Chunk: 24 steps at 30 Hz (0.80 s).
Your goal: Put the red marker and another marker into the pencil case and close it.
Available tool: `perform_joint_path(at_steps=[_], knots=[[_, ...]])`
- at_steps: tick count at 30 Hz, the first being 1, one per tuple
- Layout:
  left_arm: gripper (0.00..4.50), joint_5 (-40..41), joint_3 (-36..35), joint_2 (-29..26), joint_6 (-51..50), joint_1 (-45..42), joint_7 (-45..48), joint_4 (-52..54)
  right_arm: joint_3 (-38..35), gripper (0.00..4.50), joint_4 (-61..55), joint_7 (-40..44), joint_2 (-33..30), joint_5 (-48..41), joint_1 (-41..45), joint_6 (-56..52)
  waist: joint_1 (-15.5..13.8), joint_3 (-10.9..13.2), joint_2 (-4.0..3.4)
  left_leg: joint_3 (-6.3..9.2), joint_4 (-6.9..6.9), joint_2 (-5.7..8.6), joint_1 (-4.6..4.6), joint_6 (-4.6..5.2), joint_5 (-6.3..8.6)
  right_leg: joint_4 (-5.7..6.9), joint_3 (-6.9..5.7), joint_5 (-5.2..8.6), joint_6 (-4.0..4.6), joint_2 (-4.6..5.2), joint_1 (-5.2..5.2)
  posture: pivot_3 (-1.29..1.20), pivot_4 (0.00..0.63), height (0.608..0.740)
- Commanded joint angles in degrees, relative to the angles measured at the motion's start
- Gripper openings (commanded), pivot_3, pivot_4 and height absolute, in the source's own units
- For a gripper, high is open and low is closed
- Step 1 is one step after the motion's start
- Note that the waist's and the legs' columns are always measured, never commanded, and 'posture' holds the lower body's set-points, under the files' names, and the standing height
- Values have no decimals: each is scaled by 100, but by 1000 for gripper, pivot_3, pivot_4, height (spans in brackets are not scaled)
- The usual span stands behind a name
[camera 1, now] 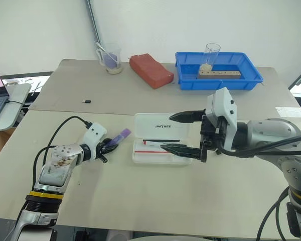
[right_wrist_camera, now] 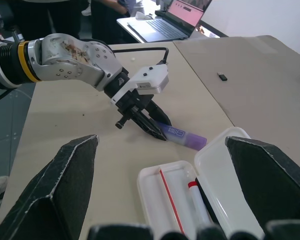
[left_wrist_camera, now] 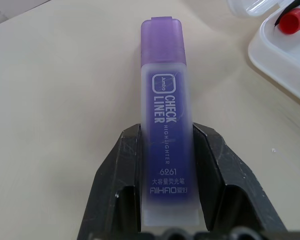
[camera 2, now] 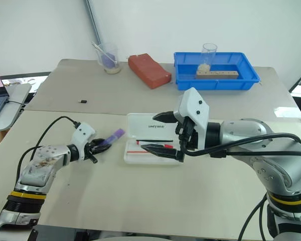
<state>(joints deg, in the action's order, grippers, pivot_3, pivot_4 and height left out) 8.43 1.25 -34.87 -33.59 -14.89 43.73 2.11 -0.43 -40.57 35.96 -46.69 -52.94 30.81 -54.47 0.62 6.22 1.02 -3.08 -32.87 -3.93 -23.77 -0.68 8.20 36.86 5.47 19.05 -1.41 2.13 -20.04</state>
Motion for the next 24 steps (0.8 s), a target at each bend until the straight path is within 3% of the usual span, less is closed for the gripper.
perform_joint_path(at_steps=[1, 6, 15, 20, 24], knots=[[928, 10, -106, -177, 51, -54, 25, -61, -47, 4500, -82, -116, 0, 22, 102, -37, 8, 0, 0, 0, 0, 0, 0, 0, 0, 0, 0, 0, 0, 0, 0, 0, 150, 740], [928, 410, -384, -480, 245, -569, 504, 146, -196, 4500, -108, -250, -87, -22, -29, -118, 3, 3, 4, 0, 4, -1, -2, 0, 0, 0, 0, 1, 1, -1, -6, 0, 150, 740], [928, 1205, 12, -1897, 172, -1034, 2668, 1127, -683, 4500, -226, -276, -518, -76, -751, -143, 26, -1, 0, -26, 14, 3, -3, 3, 3, -14, 2, 2, 1, 16, -6, 0, 150, 740], [928, 730, 760, -1712, 869, -1387, 2893, 1135, -764, 4500, -255, -267, -572, 105, -1126, 2, -5, 0, 2, -21, 11, -1, 2, 3, 2, -7, -1, 5, 6, 8, -4, 0, 150, 740], [928, 354, 1326, -939, 1353, -1720, 2597, 797, -895, 4500, -316, -156, -674, 322, -1645, 151, -80, 0, 3, -22, -1, 5, -6, 4, 2, -12, -1, 5, 3, 11, 0, 0, 150, 740]])
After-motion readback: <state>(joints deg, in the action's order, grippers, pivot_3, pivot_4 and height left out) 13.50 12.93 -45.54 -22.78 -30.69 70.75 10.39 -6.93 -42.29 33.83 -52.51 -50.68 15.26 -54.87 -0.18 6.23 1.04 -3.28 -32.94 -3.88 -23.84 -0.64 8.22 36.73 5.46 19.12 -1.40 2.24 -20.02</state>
